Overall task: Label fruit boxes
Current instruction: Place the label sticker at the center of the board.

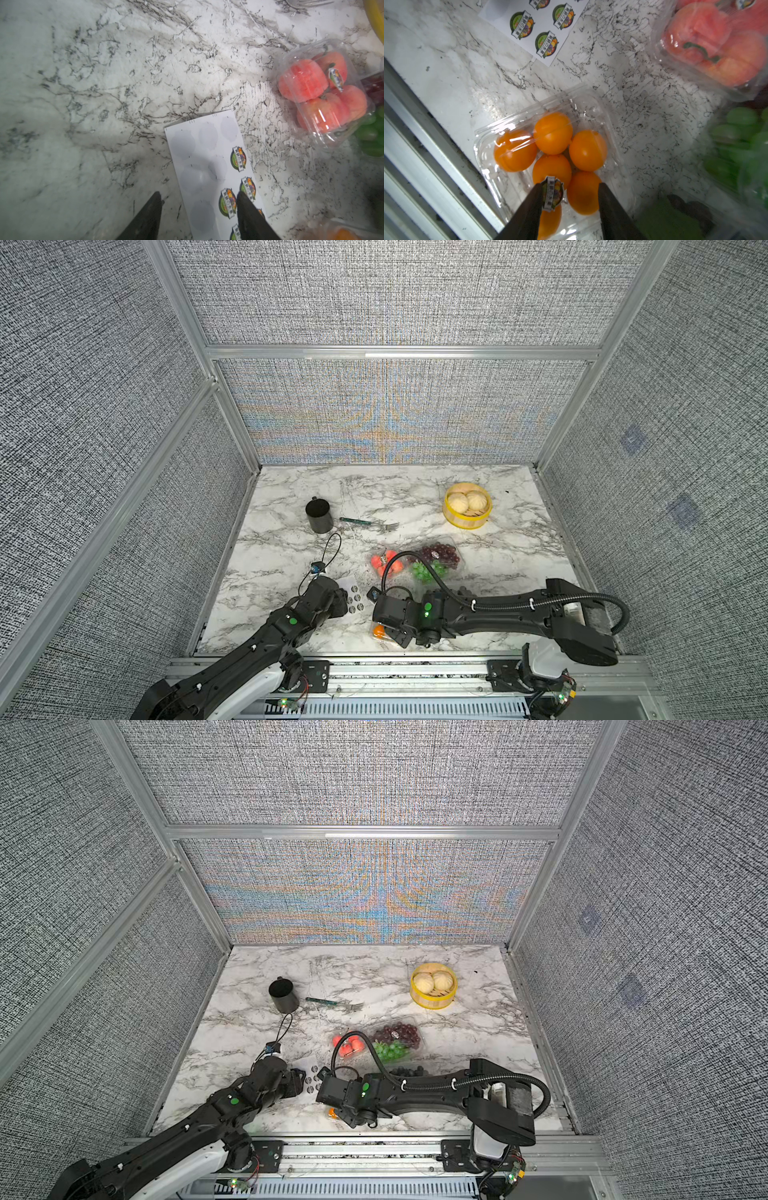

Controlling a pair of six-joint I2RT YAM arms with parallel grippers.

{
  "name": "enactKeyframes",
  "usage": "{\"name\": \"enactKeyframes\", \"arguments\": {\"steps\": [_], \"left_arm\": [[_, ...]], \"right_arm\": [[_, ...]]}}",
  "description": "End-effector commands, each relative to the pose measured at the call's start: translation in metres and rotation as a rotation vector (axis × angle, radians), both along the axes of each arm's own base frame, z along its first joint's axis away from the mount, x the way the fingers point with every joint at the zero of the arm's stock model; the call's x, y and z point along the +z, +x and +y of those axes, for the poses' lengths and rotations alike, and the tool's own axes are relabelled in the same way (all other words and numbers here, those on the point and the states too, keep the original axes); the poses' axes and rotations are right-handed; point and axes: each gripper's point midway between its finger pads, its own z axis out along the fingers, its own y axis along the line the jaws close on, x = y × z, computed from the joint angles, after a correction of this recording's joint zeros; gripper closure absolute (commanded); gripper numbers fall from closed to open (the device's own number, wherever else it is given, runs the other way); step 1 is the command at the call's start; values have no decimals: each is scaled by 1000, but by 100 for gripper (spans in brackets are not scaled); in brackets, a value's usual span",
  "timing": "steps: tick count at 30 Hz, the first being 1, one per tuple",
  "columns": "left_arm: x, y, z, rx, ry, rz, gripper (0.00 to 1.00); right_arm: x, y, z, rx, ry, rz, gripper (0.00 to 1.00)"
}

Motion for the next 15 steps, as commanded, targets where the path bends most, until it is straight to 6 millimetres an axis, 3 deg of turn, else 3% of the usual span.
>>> {"name": "enactKeyframes", "arguments": {"steps": [1, 7, 8, 10, 15], "left_arm": [[4, 4, -4, 4, -24, -11, 41], [3, 6, -9, 9, -18, 24, 18], [2, 7, -9, 15, -5, 31, 14], [-3, 8, -10, 20, 20, 58, 11], [-18, 7, -11, 20, 111, 152, 7]], "right_arm": [[0, -3, -4, 5, -11, 13, 53], [42, 3, 14, 29, 122, -48, 47], [50, 5, 17, 35, 147, -59, 41], [66, 11, 19, 33, 189, -103, 3], [101, 35, 9, -18, 272, -190, 1]]}}
